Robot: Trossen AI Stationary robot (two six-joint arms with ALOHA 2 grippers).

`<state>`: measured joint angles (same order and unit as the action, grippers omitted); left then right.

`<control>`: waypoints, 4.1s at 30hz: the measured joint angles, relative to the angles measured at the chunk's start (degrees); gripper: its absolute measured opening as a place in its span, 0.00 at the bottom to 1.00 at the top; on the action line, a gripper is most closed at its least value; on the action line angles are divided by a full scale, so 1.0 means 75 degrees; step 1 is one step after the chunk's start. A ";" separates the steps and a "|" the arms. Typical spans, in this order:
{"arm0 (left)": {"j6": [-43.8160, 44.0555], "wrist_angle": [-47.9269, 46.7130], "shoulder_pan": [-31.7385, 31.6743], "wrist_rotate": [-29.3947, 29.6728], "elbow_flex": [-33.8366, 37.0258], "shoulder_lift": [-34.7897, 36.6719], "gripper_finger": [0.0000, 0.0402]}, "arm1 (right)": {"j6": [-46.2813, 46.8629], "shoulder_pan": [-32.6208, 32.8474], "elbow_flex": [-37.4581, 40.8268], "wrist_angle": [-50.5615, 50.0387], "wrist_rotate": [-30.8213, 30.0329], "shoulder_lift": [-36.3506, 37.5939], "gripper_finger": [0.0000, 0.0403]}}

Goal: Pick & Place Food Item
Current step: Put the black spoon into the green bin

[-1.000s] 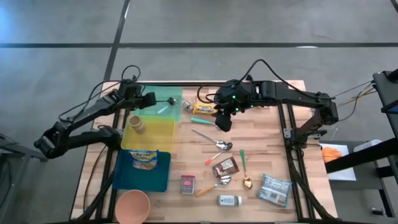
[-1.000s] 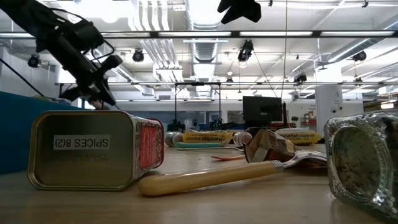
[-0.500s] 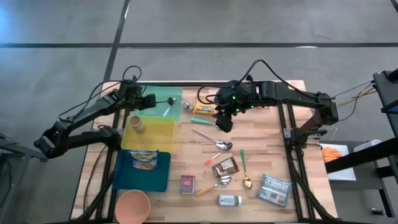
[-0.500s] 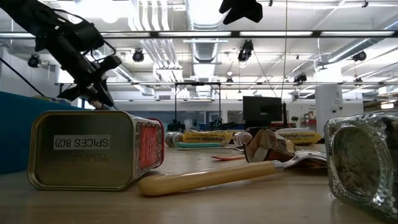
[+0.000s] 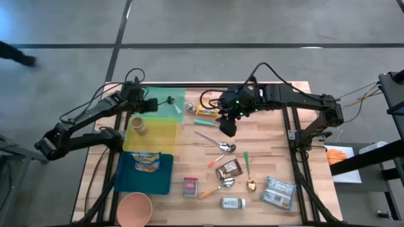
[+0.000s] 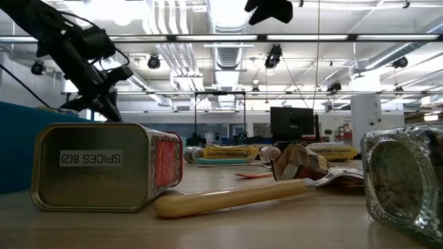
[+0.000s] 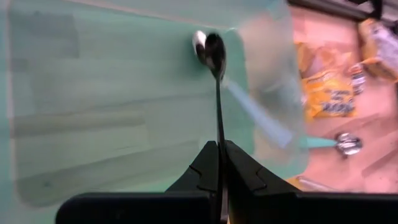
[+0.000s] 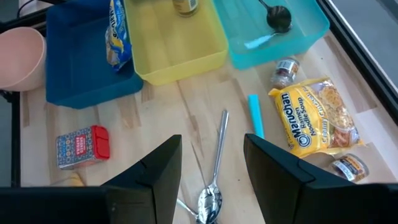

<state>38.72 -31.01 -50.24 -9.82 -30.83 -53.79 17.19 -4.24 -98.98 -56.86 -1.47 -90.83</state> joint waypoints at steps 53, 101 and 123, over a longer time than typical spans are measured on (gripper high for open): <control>-0.3739 -0.1723 -0.0015 -0.0306 -0.2382 -0.2673 0.02 | 0.0381 0.0325 0.0003 0.0009 -0.0007 0.0000 0.43; -0.3984 -0.2304 -0.0015 0.0373 -0.2410 -0.4394 0.04 | 0.0662 0.0351 0.0002 0.0007 0.0002 0.0000 0.43; -0.3978 -0.2328 -0.0015 0.0399 -0.2407 -0.4399 0.04 | 0.0659 0.0386 0.0000 0.0006 0.0020 0.0000 0.43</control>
<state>8.88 -48.47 -50.35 -6.83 -48.88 -86.78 22.13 -1.34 -98.98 -56.82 -1.32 -90.83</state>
